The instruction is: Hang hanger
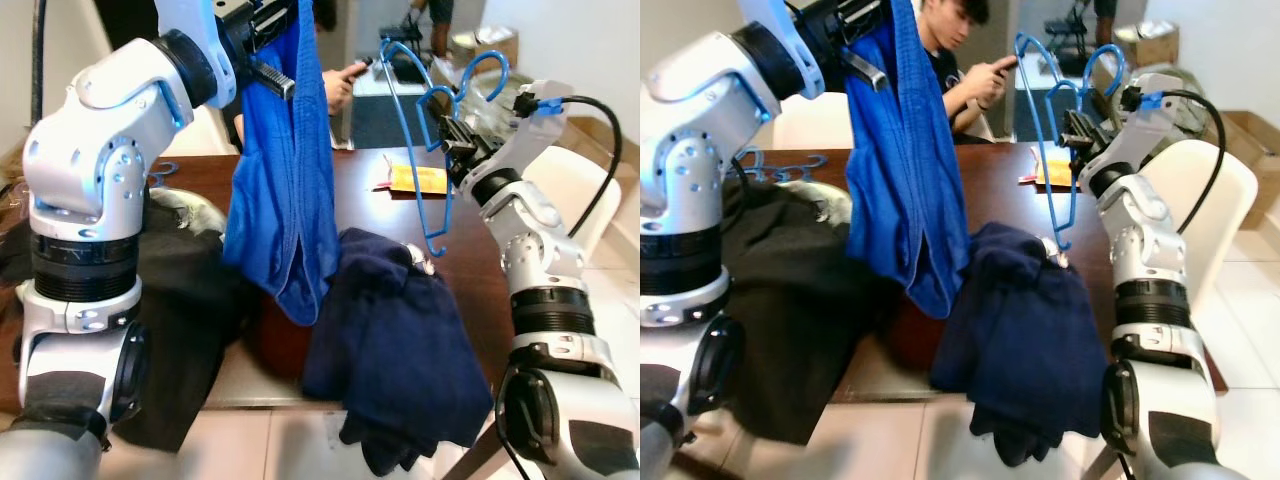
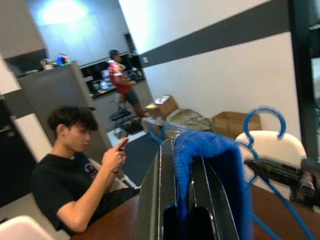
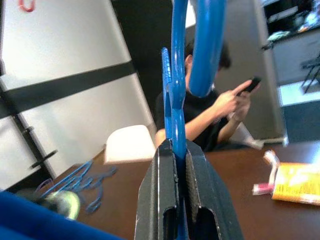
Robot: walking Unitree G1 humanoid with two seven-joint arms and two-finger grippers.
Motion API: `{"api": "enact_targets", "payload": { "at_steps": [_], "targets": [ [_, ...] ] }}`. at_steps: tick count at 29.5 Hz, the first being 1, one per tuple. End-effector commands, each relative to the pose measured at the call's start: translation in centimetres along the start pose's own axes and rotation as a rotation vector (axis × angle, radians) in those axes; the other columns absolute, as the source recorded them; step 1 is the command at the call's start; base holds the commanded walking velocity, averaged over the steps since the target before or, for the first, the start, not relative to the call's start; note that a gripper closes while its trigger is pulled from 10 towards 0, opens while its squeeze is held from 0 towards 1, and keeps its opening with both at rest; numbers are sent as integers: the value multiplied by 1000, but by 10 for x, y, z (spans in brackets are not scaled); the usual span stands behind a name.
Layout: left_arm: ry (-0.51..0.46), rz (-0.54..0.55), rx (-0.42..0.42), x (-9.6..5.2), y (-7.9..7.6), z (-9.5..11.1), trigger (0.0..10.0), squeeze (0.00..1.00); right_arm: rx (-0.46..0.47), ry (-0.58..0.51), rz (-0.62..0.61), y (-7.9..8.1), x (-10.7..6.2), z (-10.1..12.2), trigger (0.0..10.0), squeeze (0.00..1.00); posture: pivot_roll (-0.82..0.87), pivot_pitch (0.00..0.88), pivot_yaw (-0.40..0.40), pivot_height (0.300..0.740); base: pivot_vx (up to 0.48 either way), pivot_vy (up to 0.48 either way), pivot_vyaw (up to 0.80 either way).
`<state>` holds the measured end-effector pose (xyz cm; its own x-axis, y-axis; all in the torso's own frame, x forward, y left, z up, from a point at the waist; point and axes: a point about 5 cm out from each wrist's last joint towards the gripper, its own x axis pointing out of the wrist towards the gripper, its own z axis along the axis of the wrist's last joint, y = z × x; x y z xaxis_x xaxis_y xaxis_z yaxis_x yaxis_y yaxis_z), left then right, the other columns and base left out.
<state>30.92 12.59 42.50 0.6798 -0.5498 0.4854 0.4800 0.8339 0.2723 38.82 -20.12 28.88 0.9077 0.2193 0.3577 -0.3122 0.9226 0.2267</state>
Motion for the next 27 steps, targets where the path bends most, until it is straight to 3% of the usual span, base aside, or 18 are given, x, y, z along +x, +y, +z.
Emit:
{"api": "enact_targets", "payload": {
  "at_steps": [1,7,10,13,16,19,23,27],
  "targets": [
    [-44,14,20,0,3,14,10000,0,8,-63,-14,-3,0,13,10000,0,123,17,18,740,-480,0,0],
    [-59,7,17,2,1,18,10000,0,8,-84,-29,-6,-1,17,10000,0,119,19,20,740,-480,0,0],
    [-72,-47,-28,8,-13,17,10000,0,-1,-94,-98,-18,-5,19,10000,0,115,24,25,740,-480,0,0],
    [-71,-60,-40,9,-17,16,10000,0,-7,-94,-123,-22,-7,20,10000,0,115,24,25,740,-480,0,0],
    [-67,-158,-117,12,-38,7,10000,0,-52,-59,-229,-38,-12,16,10000,0,108,29,30,740,-387,0,-783],
    [-55,-223,-154,12,-48,0,10000,0,-81,-39,-277,-44,-15,14,10000,0,106,31,31,740,-114,0,-781],
    [3,-244,-109,3,-44,-16,10000,0,-136,4,-318,-50,-18,10,10000,0,96,35,35,740,0,0,-781],
    [117,-177,-47,-14,-23,-50,10000,0,-217,57,-358,-56,-22,4,10000,0,92,39,35,740,0,0,-781]
  ]
}}
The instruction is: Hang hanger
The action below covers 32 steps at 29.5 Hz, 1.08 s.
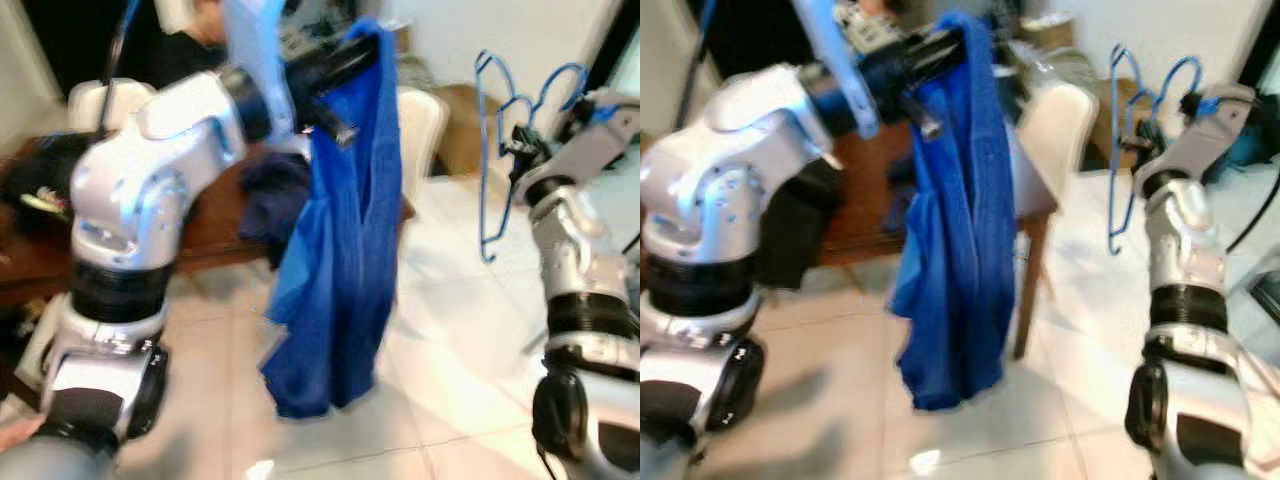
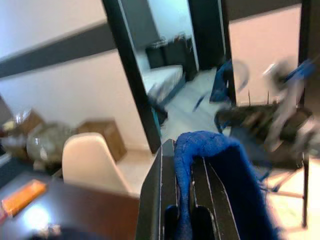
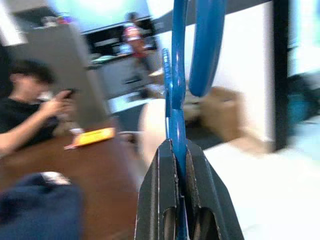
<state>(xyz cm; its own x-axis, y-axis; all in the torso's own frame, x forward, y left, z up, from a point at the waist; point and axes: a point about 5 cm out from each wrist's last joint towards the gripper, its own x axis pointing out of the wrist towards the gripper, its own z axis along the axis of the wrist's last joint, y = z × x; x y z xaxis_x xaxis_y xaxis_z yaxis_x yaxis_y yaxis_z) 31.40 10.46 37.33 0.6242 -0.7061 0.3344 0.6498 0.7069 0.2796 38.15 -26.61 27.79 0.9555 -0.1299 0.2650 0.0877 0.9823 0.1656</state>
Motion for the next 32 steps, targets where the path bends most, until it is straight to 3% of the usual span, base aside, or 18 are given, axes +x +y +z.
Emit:
{"api": "enact_targets", "payload": {
  "at_steps": [1,2,4,6,8,9,10,12,15,16,18,19,21,23,26,30,31,32],
  "targets": [
    [57,54,52,-11,13,-17,10000,0,-67,39,6,5,0,-10,10000,0,92,39,35,740,0,0,-781],
    [57,54,52,-11,13,-17,10000,0,-67,39,6,5,0,-10,10000,0,92,39,35,740,0,0,-781],
    [182,100,101,-27,23,-50,10000,0,-115,65,6,4,-2,-16,10000,0,88,45,32,740,0,0,-781],
    [182,100,101,-27,23,-50,10000,0,-115,65,6,4,-2,-16,10000,0,88,45,32,740,0,0,-781],
    [290,99,116,-44,25,-78,10000,0,-160,94,10,4,-3,-22,10000,0,86,50,28,740,0,0,-781],
    [290,99,116,-44,25,-78,10000,0,-160,94,10,4,-3,-22,10000,0,86,50,28,740,0,0,-781],
    [358,94,110,-55,24,-96,10000,0,-180,115,17,5,-4,-27,10000,0,82,53,26,740,0,0,-781],
    [421,90,117,-66,24,-112,10000,0,-193,132,22,6,-5,-31,10000,0,82,54,25,740,0,0,-781],
    [589,27,243,-93,17,-149,10000,0,-225,181,73,14,-8,-43,10000,0,79,63,20,740,0,0,-769],
    [589,27,243,-93,17,-149,10000,0,-225,181,73,14,-8,-43,10000,0,79,63,20,740,0,0,-769],
    [578,17,373,-92,19,-148,10000,0,-237,202,144,22,-10,-48,10000,0,79,67,15,740,0,0,-769],
    [578,17,373,-92,19,-148,10000,0,-237,202,144,22,-10,-48,10000,0,79,67,15,740,0,0,-769],
    [500,43,469,-80,25,-135,10000,0,-246,225,223,29,-11,-51,10000,0,80,69,13,740,0,0,-775],
    [471,36,505,-74,26,-131,10000,0,-257,256,278,33,-14,-55,10000,0,75,69,18,740,0,0,-775],
    [460,28,494,-73,20,-137,10000,0,-268,289,337,39,-19,-65,10000,0,67,70,25,740,0,0,-775],
    [424,110,384,-78,8,-154,10000,0,-176,327,359,41,-35,-88,10000,0,55,74,29,740,0,0,-772],
    [409,197,320,-85,7,-162,10000,0,-156,349,345,39,-44,-101,10000,0,48,75,30,740,0,0,-775],
    [403,310,200,-99,6,-176,10000,0,-122,390,318,34,-59,-122,10000,0,40,78,28,740,0,0,-775]
  ]
}}
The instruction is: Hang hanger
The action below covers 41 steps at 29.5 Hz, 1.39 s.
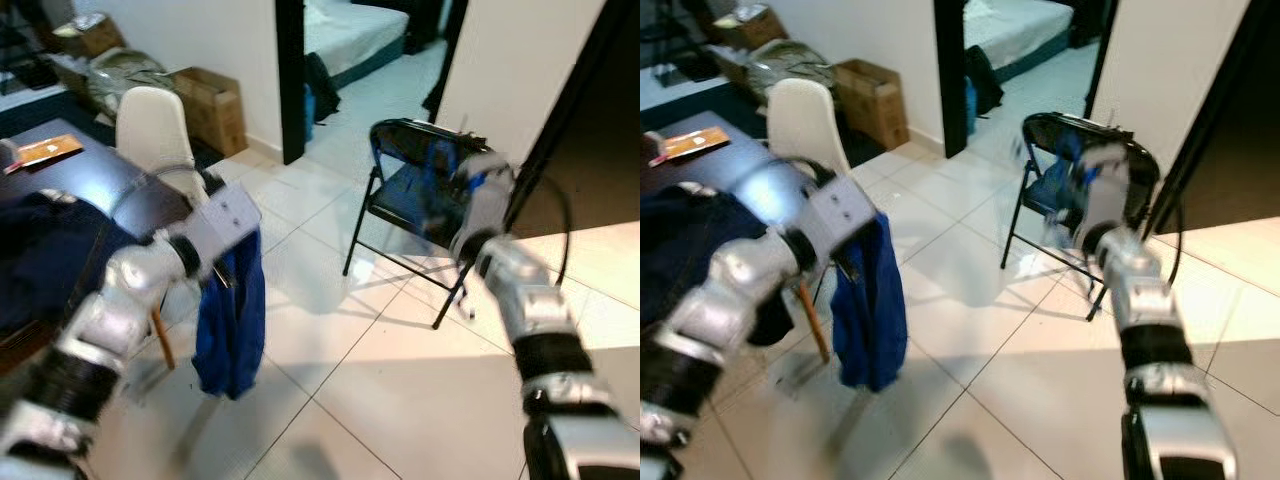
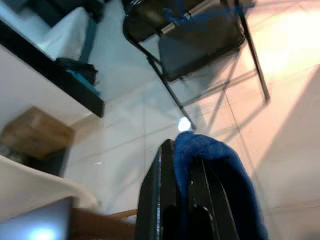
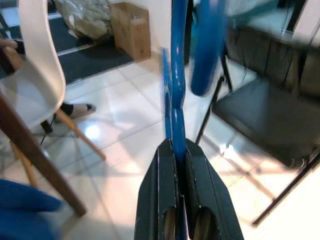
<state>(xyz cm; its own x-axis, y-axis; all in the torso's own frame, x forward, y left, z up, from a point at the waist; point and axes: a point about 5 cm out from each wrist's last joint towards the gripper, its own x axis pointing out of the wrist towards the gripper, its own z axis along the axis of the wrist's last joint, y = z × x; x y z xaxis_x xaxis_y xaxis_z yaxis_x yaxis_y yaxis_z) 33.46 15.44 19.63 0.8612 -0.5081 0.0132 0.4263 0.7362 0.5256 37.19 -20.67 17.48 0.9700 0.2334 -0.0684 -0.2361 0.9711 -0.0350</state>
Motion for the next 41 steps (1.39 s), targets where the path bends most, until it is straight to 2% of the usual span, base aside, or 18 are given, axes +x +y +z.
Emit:
{"api": "enact_targets", "payload": {
  "at_steps": [1,4,5,6,8,9,10,12,13,15,17,18,20,22,25,28,32,41],
  "targets": [
    [10,136,-134,-11,5,-17,10000,0,53,26,-19,2,-8,-24,10000,0,40,78,28,740,0,0,-775],
    [136,363,-535,-52,-20,-83,10000,0,177,160,-49,20,-44,-100,10000,0,45,85,21,740,0,0,-775],
    [166,400,-597,-63,-28,-96,10000,0,201,188,-49,26,-53,-115,10000,0,45,85,21,740,0,0,-775],
    [166,400,-597,-63,-28,-96,10000,0,201,188,-49,26,-53,-115,10000,0,45,85,21,740,0,0,-775],
    [247,396,-626,-81,-51,-117,10000,0,226,245,-37,38,-75,-142,10000,0,41,95,11,740,0,0,-775],
    [247,396,-626,-81,-51,-117,10000,0,226,245,-37,38,-75,-142,10000,0,41,95,11,740,0,0,-775],
    [282,398,-665,-87,-62,-125,10000,0,235,263,-36,41,-83,-151,10000,0,41,97,14,740,0,0,-775],
    [322,383,-673,-92,-74,-133,10000,0,239,273,-32,43,-89,-158,10000,0,40,97,15,740,0,0,-778],
    [322,383,-673,-92,-74,-133,10000,0,239,273,-32,43,-89,-158,10000,0,40,97,15,740,0,0,-781],
    [416,341,-701,-102,-97,-151,10000,0,310,332,-54,12,-99,-172,10000,0,24,97,21,740,0,0,-781],
    [460,332,-729,-108,-108,-159,10000,0,393,356,-74,-3,-106,-178,10000,0,24,97,21,740,0,0,-781],
    [460,332,-729,-108,-108,-159,10000,0,393,356,-74,-3,-106,-178,10000,0,24,97,21,740,0,0,-781],
    [406,363,-789,-104,-100,-155,10000,0,444,330,-118,-24,-114,-176,10000,0,23,100,18,740,0,0,-800],
    [363,291,-784,-99,-102,-149,10000,0,456,329,-128,-35,-124,-177,10000,0,23,99,18,740,0,0,-800],
    [356,259,-784,-96,-106,-148,10000,0,470,356,-139,-35,-141,-190,10000,0,18,99,15,740,0,0,-800],
    [356,260,-788,-95,-106,-148,10000,0,475,363,-145,-34,-147,-194,10000,0,18,98,15,740,0,0,-800],
    [353,254,-790,-92,-107,-150,10000,0,491,387,-147,-20,-164,-212,10000,0,16,93,14,740,0,0,-797],
    [348,244,-797,-91,-108,-154,10000,0,525,399,-119,-5,-163,-223,10000,0,14,82,12,740,0,0,-792]
  ]
}}
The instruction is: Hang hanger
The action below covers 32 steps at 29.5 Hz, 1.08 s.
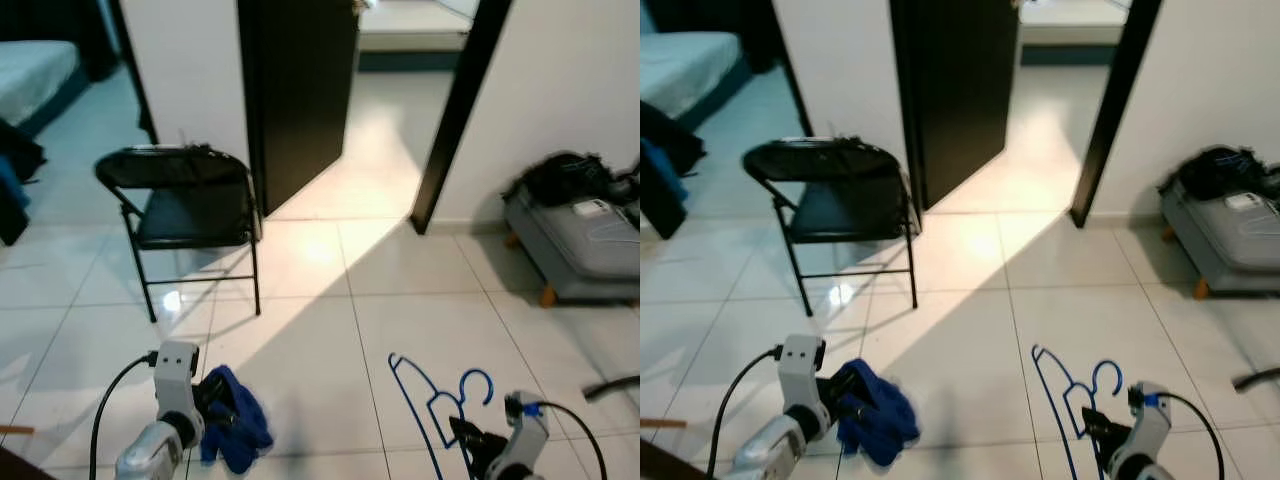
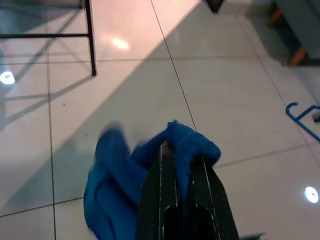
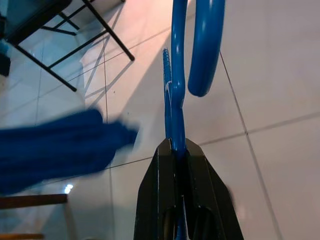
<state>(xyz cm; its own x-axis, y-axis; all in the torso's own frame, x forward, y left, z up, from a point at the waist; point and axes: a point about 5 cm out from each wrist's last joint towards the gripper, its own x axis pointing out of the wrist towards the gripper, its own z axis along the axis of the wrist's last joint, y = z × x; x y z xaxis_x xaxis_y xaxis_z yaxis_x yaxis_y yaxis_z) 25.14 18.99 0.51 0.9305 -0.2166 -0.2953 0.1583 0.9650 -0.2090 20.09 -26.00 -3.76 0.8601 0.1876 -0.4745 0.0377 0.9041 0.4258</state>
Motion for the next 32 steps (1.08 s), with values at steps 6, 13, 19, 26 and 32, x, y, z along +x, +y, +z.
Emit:
{"api": "enact_targets", "payload": {
  "at_steps": [6,13,19,26,32],
  "targets": [
    [-4,-23,6,2,-2,-1,10000,0,-8,1,7,6,6,0,10000,0,11,69,14,740,0,0,-794],
    [-4,-25,6,3,-1,-3,10000,0,-14,1,0,-3,0,4,10000,0,10,58,13,740,0,0,-788],
    [-26,-46,88,5,0,3,10000,0,-50,9,8,-9,-3,9,10000,0,0,62,14,740,0,0,-792],
    [-185,-132,356,19,6,72,10000,0,-148,8,96,14,12,9,10000,0,1,66,17,740,0,0,-791],
    [-352,-251,464,27,-10,141,10000,0,-269,-44,226,25,23,39,10000,0,0,72,22,740,0,0,-788]
  ]
}}
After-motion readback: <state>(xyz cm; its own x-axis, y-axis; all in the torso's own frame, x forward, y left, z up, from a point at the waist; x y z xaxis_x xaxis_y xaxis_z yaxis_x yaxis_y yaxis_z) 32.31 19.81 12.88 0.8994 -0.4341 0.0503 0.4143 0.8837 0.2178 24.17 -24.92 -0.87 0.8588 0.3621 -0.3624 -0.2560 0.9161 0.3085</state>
